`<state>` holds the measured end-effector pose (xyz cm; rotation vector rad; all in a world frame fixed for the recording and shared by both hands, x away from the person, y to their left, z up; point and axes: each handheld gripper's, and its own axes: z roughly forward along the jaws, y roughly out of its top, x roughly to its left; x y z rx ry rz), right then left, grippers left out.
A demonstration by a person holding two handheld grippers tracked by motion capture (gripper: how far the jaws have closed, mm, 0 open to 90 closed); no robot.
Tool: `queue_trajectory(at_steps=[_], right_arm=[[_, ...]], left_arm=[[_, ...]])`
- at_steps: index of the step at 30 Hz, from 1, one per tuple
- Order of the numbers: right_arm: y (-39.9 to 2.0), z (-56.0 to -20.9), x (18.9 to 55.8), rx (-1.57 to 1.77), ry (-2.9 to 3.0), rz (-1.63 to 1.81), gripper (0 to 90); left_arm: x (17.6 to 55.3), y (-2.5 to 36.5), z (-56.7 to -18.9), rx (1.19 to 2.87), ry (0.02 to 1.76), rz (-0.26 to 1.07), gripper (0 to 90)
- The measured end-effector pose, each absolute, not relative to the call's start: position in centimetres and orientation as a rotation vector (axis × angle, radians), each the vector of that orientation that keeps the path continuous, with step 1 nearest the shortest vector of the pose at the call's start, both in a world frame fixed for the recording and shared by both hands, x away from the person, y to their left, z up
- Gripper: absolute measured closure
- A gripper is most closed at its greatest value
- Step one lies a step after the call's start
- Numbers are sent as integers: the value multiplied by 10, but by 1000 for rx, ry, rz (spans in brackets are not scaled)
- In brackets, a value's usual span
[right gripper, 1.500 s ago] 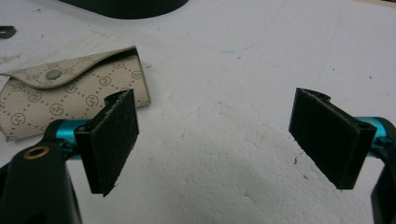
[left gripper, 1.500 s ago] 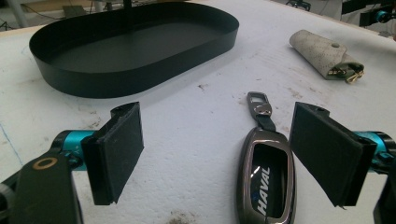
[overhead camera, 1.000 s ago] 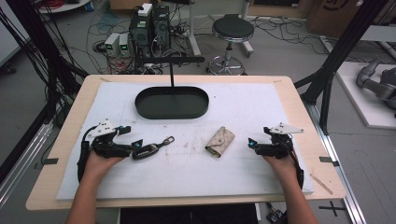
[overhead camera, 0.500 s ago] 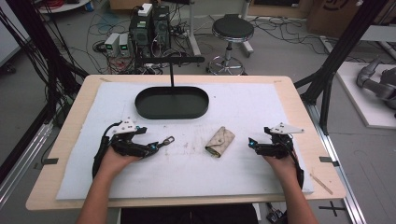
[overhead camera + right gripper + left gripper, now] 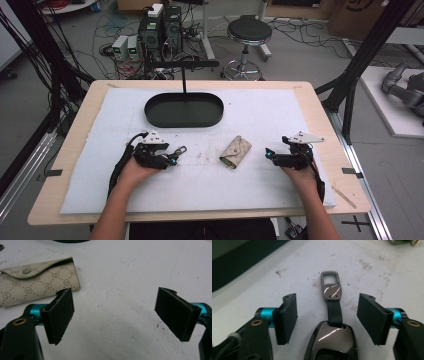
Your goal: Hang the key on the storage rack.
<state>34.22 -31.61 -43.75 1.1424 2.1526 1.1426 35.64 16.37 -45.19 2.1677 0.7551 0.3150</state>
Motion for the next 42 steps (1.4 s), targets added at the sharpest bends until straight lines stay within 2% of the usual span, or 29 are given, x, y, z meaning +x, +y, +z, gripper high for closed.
queue_trajectory(at_steps=[7,8,9,13,16,21,23,29,34,42], right_arm=[[-315,-438,342,1138,2157,1132,163],[-315,-438,342,1138,2157,1132,163],[-315,-438,342,1139,2157,1129,163],[-315,-438,342,1138,2160,1131,163],[-316,-438,342,1145,2159,1135,163],[-316,-438,342,1148,2159,1135,163],[-315,-439,342,1142,2158,1133,163],[-315,-439,342,1143,2161,1132,163],[-315,-439,342,1144,2159,1135,163],[-315,-439,342,1148,2160,1141,163]], left_arm=[[353,162,-450,2185,745,345,556],[351,162,-449,2190,740,348,556],[349,160,-450,2181,741,356,609],[348,161,-451,2163,755,355,623],[347,160,-451,2169,739,362,714],[345,159,-451,2181,703,388,752],[343,154,-450,2210,667,444,816],[343,156,-448,2187,689,429,866],[342,161,-443,2140,696,414,874],[344,174,-416,1985,695,423,875]])
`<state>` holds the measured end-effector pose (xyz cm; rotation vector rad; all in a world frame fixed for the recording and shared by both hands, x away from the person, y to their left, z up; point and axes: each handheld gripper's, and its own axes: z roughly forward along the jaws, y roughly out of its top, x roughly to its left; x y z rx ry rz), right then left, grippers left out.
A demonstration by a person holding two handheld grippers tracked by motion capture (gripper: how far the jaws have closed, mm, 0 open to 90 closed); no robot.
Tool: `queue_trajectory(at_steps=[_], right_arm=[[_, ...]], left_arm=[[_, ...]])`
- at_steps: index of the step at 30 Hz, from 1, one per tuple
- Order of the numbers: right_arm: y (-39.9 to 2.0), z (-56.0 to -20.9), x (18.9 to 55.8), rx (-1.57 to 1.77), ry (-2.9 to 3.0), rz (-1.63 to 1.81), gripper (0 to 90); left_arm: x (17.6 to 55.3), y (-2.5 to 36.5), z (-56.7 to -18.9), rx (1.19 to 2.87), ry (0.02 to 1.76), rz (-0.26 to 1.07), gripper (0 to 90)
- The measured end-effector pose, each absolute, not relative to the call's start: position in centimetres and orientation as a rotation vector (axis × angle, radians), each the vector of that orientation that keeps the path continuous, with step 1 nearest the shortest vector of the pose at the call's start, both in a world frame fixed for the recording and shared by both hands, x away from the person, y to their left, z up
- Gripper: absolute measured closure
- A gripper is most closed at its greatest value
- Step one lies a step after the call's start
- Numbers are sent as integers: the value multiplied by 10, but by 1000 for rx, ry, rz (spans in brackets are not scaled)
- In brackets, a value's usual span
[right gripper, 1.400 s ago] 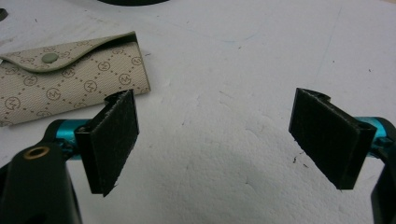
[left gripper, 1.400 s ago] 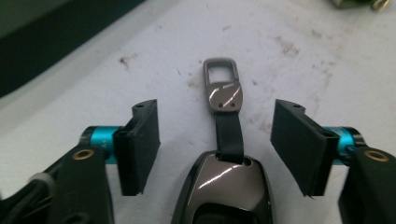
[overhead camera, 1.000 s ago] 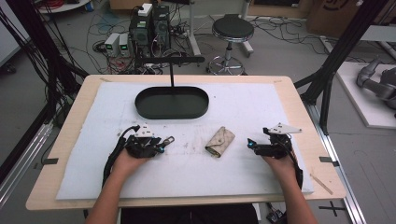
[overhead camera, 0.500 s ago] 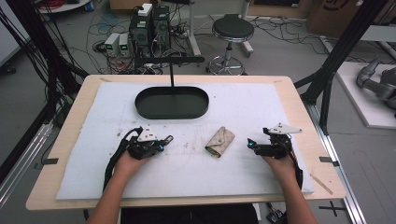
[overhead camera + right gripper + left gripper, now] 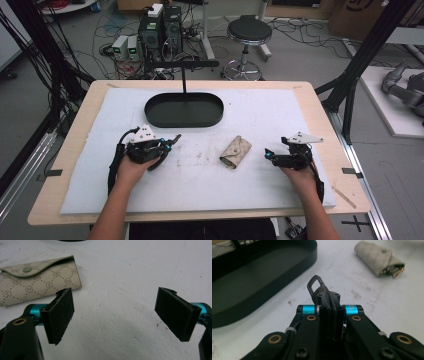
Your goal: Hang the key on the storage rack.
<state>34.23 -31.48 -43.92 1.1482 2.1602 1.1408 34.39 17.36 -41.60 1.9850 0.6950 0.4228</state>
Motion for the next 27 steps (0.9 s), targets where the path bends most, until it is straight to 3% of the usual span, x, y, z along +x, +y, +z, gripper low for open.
queue_trajectory(at_steps=[27], right_arm=[[-313,-441,343,1149,2174,1135,163]], left_arm=[[422,184,-319,1850,759,583,875]])
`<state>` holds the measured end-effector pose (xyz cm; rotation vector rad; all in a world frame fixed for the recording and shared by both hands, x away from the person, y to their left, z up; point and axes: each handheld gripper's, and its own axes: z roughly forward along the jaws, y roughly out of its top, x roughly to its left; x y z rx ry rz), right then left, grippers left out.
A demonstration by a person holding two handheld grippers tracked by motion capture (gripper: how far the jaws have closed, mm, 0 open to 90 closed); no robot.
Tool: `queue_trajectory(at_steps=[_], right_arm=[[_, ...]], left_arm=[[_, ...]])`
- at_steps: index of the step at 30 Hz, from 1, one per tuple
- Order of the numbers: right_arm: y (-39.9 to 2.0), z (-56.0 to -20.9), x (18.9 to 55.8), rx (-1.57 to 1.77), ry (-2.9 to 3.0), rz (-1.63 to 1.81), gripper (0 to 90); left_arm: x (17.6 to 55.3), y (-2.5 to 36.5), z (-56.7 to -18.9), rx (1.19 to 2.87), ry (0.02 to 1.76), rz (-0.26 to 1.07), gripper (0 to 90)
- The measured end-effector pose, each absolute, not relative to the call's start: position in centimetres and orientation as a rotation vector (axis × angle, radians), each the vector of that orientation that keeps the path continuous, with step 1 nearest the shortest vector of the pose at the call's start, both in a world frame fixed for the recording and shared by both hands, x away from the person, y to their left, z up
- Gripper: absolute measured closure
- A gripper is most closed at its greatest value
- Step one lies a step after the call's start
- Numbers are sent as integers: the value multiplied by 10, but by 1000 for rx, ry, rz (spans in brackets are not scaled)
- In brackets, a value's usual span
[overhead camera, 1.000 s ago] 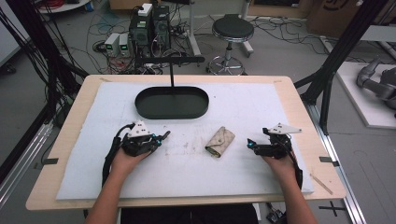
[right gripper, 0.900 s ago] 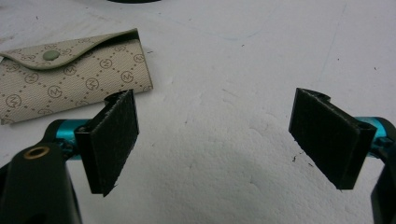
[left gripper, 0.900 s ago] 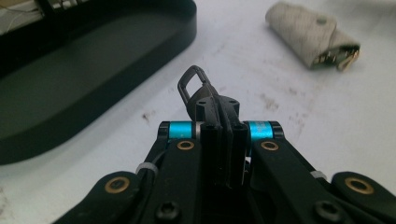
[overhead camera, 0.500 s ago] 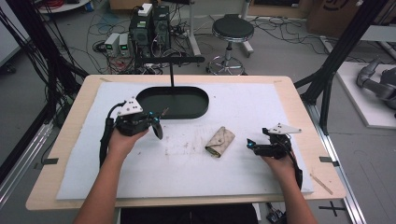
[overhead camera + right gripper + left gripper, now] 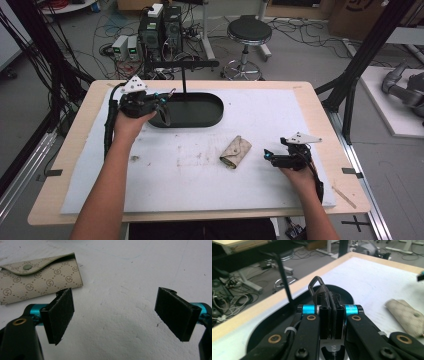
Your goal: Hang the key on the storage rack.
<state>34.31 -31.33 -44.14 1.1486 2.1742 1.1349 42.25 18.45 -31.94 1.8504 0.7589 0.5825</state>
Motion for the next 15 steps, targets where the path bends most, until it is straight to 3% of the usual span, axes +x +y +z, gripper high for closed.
queue_trajectory(at_steps=[15], right_arm=[[-315,-443,345,1151,2176,1124,163]], left_arm=[[469,182,-288,1882,820,673,874]])
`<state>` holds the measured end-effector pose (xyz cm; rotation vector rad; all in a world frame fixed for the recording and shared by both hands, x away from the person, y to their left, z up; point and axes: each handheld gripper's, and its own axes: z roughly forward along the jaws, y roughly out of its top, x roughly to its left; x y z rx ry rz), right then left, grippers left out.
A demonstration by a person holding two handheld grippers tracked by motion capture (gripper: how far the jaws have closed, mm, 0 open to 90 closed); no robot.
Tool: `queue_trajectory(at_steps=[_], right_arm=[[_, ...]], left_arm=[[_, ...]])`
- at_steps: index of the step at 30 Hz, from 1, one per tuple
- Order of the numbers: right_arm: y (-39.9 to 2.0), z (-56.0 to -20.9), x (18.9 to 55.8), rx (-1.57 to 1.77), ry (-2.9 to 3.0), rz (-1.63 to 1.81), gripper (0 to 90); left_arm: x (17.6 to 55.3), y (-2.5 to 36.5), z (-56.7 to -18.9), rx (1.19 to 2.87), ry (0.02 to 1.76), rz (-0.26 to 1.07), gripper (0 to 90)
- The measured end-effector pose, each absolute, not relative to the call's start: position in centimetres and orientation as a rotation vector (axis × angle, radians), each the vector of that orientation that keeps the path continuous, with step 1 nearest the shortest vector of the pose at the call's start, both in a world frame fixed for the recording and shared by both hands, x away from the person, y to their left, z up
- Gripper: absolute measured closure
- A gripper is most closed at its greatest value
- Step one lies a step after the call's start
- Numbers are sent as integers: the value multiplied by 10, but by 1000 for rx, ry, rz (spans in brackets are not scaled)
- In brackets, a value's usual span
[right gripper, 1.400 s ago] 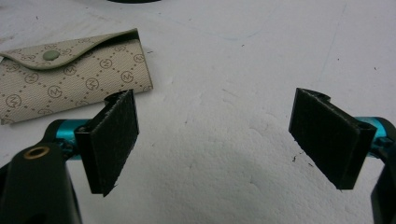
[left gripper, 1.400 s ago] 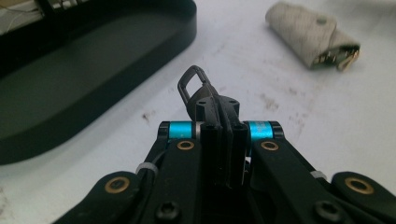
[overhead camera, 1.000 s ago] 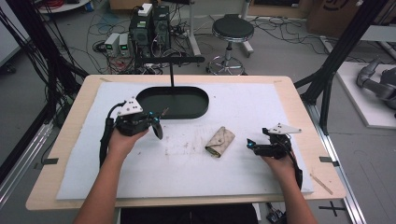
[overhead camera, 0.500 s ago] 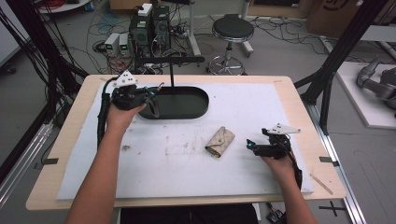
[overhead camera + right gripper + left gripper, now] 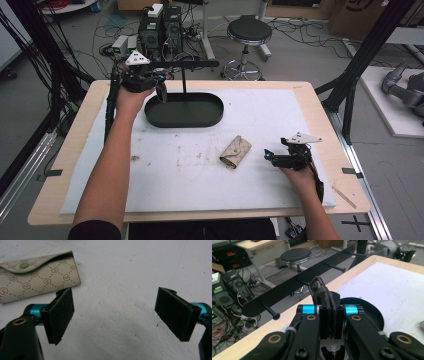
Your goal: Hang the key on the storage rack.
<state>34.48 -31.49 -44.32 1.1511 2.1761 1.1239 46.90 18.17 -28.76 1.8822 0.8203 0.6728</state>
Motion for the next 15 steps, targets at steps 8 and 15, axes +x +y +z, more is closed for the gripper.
queue_trajectory(at_steps=[8,15], right_arm=[[-315,-444,346,1157,2181,1123,163],[-314,-444,345,1154,2184,1121,163]], left_arm=[[482,168,-300,1938,839,672,875],[488,156,-303,1947,827,665,874]])
